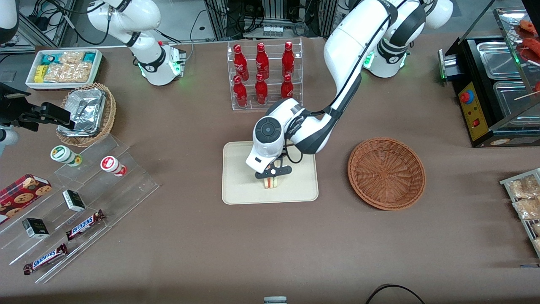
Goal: Place sandwich from basket to tray
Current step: 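Lower the held sandwich onto the cream tray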
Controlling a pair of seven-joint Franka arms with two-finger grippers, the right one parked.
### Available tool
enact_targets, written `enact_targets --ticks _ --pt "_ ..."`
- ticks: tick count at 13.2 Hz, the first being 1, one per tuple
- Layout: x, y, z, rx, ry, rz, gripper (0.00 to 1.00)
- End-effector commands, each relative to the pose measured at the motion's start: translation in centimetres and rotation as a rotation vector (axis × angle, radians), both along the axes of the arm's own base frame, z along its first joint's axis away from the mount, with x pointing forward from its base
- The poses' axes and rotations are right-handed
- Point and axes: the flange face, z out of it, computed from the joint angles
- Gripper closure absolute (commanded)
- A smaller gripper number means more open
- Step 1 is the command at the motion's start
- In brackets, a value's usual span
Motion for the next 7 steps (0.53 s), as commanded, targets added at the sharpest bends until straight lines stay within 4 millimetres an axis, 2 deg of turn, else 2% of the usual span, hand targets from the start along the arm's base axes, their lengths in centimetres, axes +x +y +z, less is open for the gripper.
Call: enact_targets --ticks 1,2,5,7 --pt "0.6 -0.3 1.2 -0.011 0.007 0.018 0.0" --pt "0.9 0.0 1.8 -0.01 0.005 0.021 0.0" --pt "2.2 0.1 6.8 -0.015 -0.029 0.015 0.0" --pt "4.6 2.6 9.2 -0.019 -0.034 0.054 0.0"
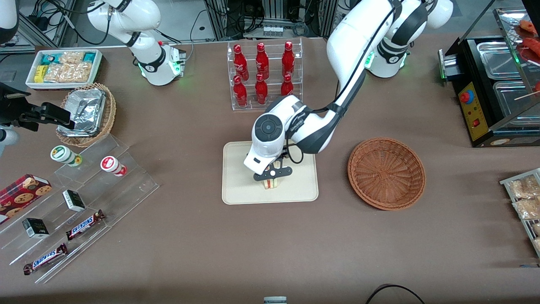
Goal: Place sandwich from basket to tray
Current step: 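Open the left gripper to release the sandwich on the tray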
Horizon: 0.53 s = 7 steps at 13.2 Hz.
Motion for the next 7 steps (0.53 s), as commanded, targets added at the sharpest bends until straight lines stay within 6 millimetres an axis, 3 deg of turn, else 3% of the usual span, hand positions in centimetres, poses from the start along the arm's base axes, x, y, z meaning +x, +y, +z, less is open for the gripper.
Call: enact_targets --ticks 1,5,7 --pt "2.3 2.9 4.6 -0.01 -0.013 0.024 0.0" --pt "6.0 10.7 9.7 0.006 -0.006 -0.054 0.0" --pt "7.0 16.5 9.6 0.044 0.033 -0.054 0.0"
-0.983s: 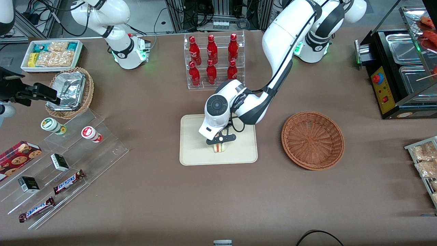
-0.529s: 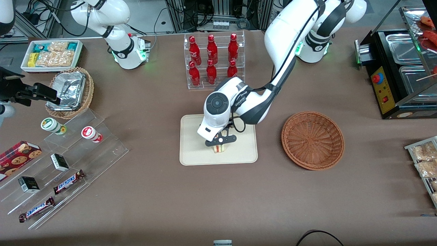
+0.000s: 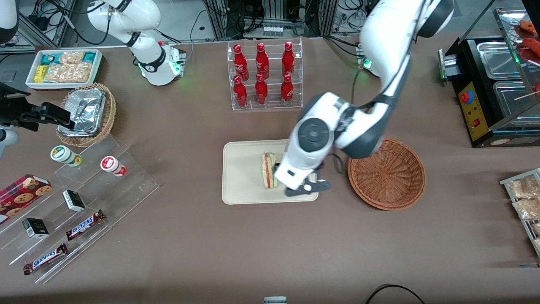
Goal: Place sandwich from basket to tray
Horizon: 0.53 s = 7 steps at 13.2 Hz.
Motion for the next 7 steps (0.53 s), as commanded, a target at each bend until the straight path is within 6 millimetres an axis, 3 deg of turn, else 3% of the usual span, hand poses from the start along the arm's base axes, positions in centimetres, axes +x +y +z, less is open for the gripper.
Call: enact_targets --ticks 1,3,7 --pt "-0.6 6.2 1.1 0.033 0.031 -0.079 0.0" --pt "-1.6 11.2 1.7 0.038 0.05 -0.148 0.0" --pt "-3.7 20.5 4.7 0.03 0.052 -0.241 0.0"
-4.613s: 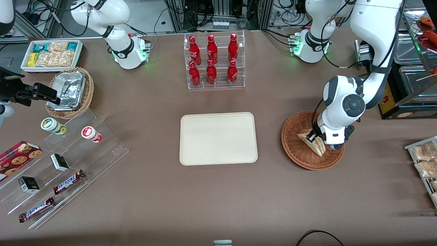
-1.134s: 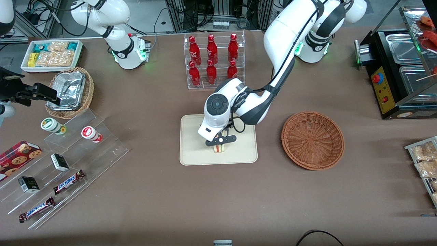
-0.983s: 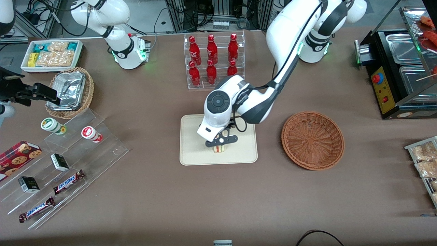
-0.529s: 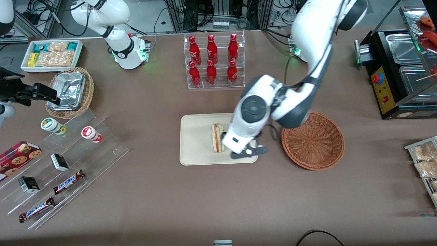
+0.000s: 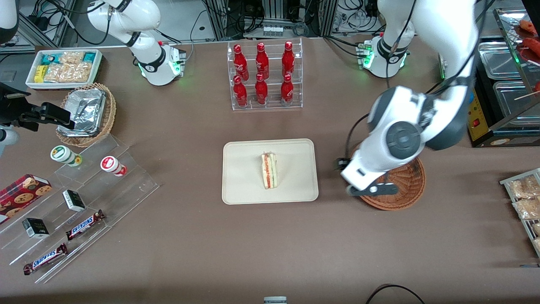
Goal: Place sandwich from basket to tray
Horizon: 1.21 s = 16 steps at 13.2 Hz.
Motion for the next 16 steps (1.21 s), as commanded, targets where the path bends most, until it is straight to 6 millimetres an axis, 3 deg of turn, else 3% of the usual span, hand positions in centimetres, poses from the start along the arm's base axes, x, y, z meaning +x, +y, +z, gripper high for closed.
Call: enact_targets --ticks 1,8,12,16 --pt "-3.6 5.5 3.1 0.0 -0.016 -0.076 0.0" --pt "-6.6 16.2 10.6 -0.03 -0.018 -0.161 0.0" --pt "-6.7 18.9 16.4 -0.023 -0.054 -0.159 0.0" --pt "-7.0 19.5 18.9 -0.014 -0.088 -0.152 0.0"
